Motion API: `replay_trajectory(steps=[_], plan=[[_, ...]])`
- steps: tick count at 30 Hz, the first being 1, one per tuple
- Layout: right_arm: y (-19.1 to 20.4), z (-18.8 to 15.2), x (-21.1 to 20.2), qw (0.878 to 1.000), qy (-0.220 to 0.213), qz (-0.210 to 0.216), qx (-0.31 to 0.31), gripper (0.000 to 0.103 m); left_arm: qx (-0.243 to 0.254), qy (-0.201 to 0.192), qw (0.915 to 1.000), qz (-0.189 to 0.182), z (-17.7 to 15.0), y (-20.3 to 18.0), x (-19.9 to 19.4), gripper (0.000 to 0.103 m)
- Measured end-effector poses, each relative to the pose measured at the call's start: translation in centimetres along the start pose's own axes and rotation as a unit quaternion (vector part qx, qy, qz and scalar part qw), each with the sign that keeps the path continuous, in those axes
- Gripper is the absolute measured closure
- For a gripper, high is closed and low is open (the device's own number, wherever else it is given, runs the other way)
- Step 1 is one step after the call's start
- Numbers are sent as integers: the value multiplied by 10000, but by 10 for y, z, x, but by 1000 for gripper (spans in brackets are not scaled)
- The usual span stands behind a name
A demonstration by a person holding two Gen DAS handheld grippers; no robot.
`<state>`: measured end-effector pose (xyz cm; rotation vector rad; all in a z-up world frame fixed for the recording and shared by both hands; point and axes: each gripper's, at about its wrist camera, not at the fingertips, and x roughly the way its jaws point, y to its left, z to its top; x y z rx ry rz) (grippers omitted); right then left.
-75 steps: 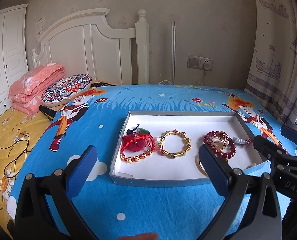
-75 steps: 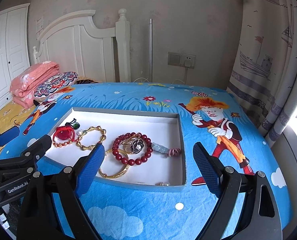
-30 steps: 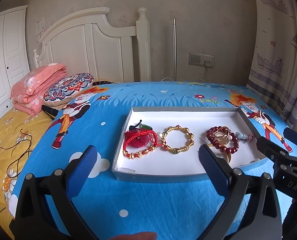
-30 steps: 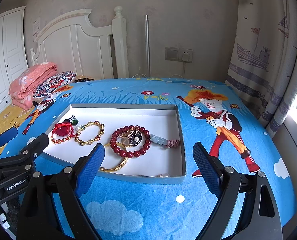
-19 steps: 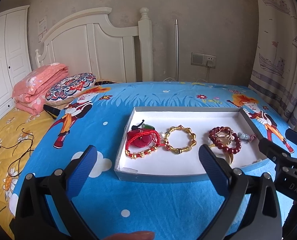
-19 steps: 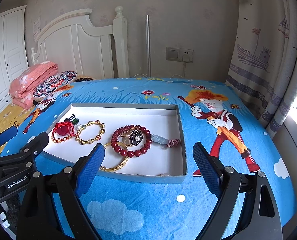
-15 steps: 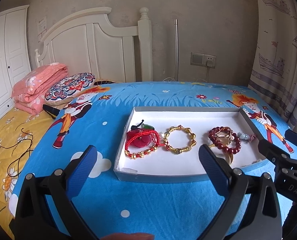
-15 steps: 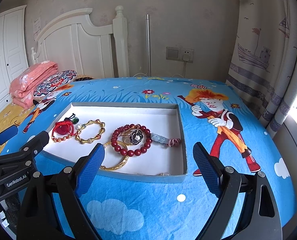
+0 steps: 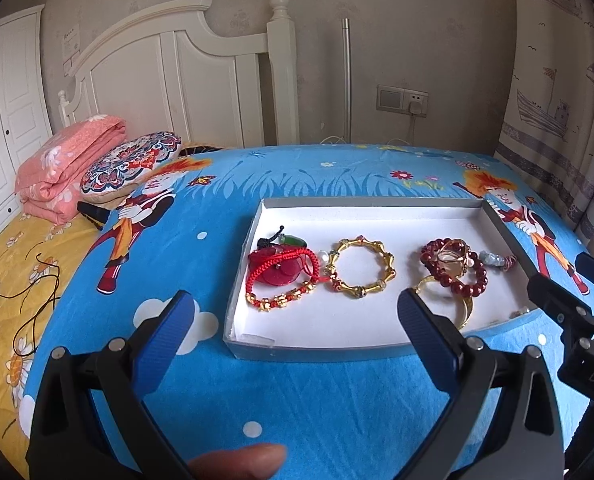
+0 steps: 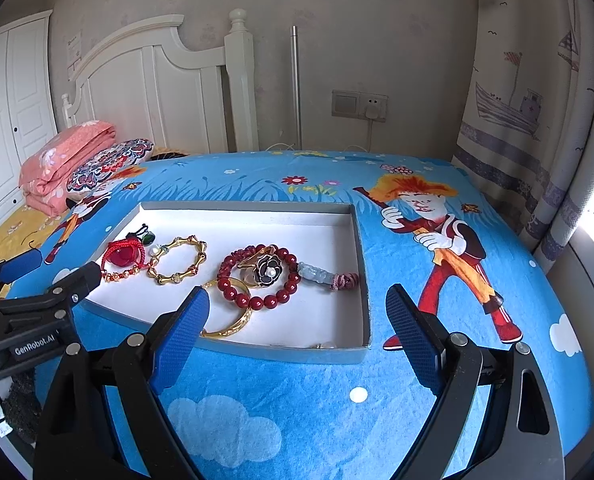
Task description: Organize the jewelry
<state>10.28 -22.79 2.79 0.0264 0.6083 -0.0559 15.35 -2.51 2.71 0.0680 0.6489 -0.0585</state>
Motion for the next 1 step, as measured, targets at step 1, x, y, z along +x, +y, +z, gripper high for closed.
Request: replay_trajectory(steps=[1], plan=[[-10,3,0,9999,-19,-69,91,19,-92,51,9999,-2,3,8,3,5]])
